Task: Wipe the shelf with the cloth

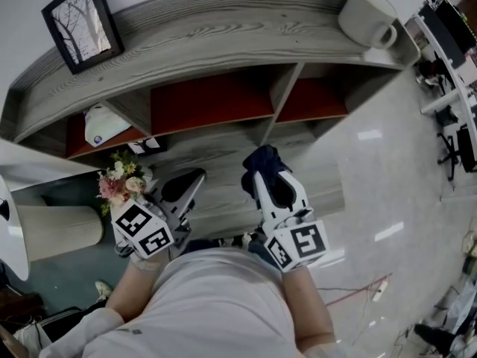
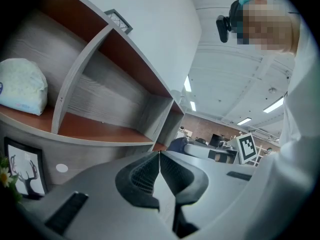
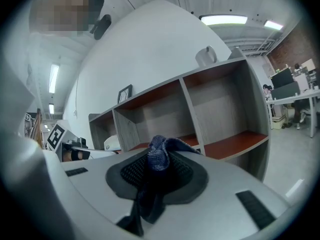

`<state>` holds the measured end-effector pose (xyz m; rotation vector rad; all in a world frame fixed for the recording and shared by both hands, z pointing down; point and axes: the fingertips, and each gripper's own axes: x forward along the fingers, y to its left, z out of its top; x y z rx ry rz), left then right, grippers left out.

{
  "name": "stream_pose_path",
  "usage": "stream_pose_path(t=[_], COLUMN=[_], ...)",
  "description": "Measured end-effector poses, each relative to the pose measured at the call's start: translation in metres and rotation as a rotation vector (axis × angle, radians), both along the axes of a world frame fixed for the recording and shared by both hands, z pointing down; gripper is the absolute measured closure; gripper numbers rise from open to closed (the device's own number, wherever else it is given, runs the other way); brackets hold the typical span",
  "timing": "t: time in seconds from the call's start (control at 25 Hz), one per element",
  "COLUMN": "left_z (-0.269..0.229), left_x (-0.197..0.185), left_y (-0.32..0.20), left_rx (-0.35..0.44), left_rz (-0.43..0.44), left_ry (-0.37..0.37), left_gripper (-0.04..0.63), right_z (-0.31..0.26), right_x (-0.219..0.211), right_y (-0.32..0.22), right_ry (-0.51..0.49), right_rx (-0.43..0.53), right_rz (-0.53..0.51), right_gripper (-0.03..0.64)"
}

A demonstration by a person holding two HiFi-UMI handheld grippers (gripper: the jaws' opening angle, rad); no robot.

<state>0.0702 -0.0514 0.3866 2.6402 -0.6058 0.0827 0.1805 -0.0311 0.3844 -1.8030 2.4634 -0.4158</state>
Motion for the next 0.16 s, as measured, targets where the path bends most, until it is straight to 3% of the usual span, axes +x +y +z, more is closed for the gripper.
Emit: stream_pose_path(t=[0.16], left_z=[0.0028], left_x=[-0.0025], left_y=[0.0028], left_rx=[-0.011], left_rz=[-0.003], left_ry=[-0.002], left_gripper=[0.577], right_z=[0.0027], right_x=[-0.0011], right_y=[0.0017], right_ry=[-0.003], right_rx=[-0.005], right_rz=[-0.001], right_gripper=[0.542])
